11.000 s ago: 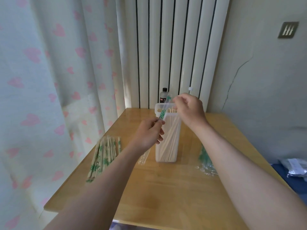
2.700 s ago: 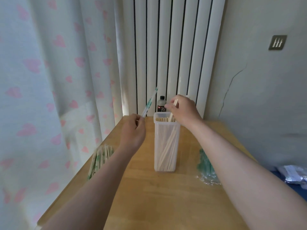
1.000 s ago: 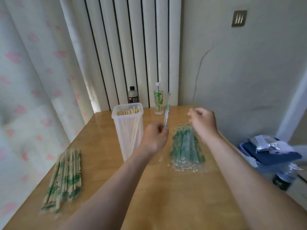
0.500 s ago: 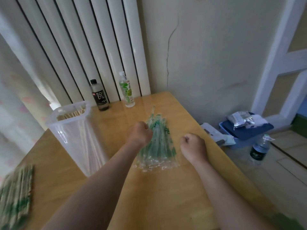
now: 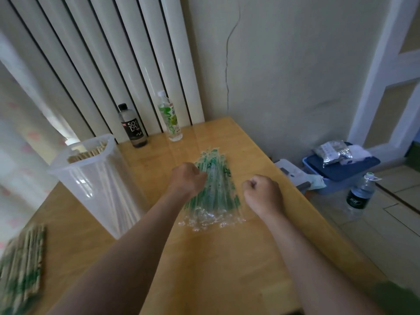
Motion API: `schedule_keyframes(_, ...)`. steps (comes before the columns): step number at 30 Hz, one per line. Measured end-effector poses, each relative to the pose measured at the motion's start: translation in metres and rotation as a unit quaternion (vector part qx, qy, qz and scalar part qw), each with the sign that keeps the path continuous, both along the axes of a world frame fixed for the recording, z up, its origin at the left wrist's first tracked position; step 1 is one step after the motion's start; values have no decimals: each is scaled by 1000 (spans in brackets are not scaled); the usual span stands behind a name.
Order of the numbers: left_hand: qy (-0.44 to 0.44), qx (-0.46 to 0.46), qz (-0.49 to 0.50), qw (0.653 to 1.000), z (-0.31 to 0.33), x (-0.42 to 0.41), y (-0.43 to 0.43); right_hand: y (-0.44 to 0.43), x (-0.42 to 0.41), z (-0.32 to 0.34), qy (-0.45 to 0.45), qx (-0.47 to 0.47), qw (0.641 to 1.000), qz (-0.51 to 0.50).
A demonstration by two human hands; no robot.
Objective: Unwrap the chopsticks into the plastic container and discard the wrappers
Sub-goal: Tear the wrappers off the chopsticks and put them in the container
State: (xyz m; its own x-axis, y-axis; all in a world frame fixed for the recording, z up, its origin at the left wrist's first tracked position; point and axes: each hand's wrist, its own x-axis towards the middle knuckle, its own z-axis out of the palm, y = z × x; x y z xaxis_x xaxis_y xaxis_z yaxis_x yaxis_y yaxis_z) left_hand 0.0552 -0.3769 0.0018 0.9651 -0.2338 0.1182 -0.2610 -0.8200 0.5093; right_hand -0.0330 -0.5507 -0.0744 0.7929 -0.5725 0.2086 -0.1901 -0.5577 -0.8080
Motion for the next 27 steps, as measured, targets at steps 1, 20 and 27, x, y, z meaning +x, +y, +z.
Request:
schedule_keyframes(1, 0, -5, -2, 1000, 1, -1, 2, 0, 0, 0, -1, 2, 1000, -1)
schedule_keyframes(20, -59, -20, -57, 996, 32, -78, 122, 127, -27, 88, 3, -39, 980, 193)
schedule_keyframes(27, -62, -13, 10, 998, 15, -100, 234, 247, -26, 89, 31, -55, 949, 308)
